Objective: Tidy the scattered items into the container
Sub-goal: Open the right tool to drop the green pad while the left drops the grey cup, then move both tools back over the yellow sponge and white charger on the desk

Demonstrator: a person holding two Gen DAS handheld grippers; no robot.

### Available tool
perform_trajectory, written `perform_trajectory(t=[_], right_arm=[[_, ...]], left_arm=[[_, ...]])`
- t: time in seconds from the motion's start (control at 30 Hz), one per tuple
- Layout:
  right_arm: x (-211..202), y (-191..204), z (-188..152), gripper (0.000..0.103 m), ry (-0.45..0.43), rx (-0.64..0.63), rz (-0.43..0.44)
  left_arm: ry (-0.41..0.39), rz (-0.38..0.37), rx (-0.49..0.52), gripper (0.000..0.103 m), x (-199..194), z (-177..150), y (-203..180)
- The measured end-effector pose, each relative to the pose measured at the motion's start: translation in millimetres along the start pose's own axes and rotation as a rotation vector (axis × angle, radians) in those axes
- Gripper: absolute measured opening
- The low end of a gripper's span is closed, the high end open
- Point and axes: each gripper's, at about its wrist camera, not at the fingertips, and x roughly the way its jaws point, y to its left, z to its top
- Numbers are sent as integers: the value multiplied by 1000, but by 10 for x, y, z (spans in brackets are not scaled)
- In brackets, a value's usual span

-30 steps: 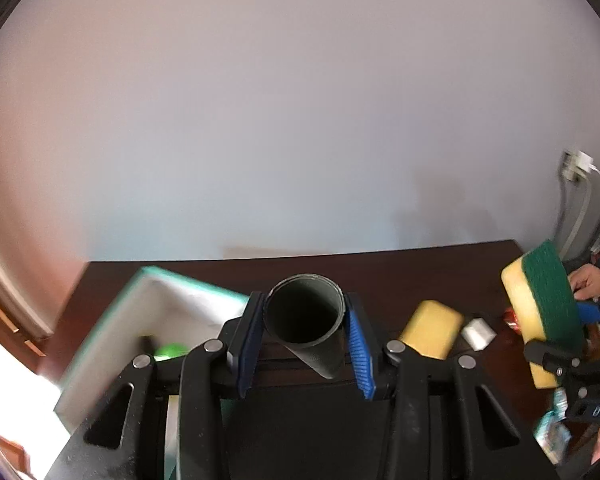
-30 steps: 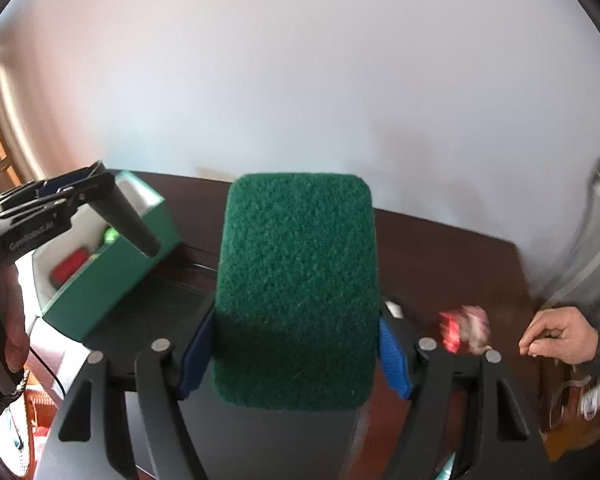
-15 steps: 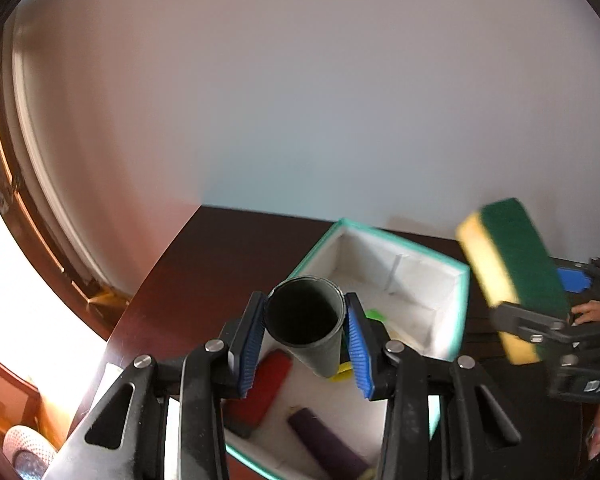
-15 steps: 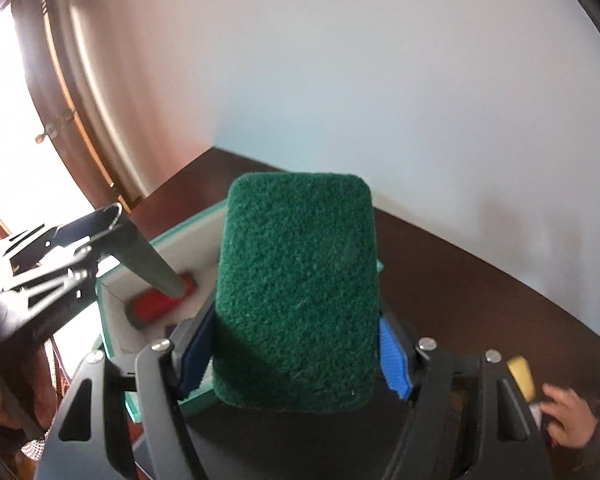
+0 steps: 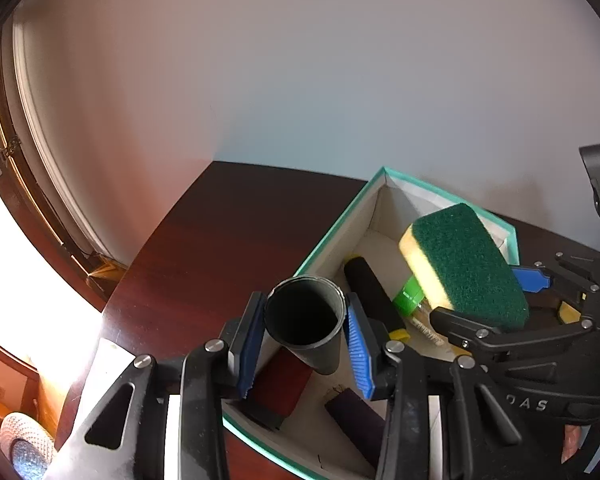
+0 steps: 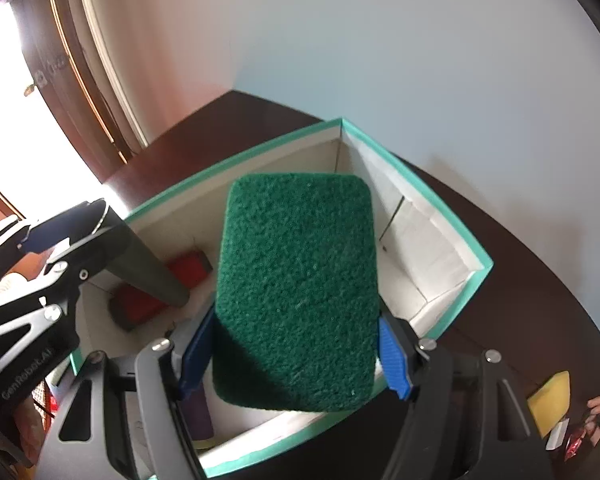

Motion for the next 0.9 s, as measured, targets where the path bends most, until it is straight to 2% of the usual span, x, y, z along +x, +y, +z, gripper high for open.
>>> perform_trajectory(t=[0.27,0.37,0.43,0.6,0.67,0.9], right_arm=[[-177,-33,-26,76,-47,-2,-9],[-334,-57,-43,78,-81,5,-8],[-440,-71,-58,85,-103,8,-7],[-684,-34,-143,86,-157,-7,-17],[-767,-30,-182,89,-174,-9,-15],[-1015,-72,-338,91,-219,-13,-38]], left_arm=[[7,-11,-23,46,-152,12,-88],[-26,-4,-32,46,-244,-10,-55],[-51,19,-43,46,-334,-8,-32],[-99,11,-72,48,-522,41,-1],[-129,17,-73,62,-609,65,-11],[-225,8,-80,79,-913,145,-63]])
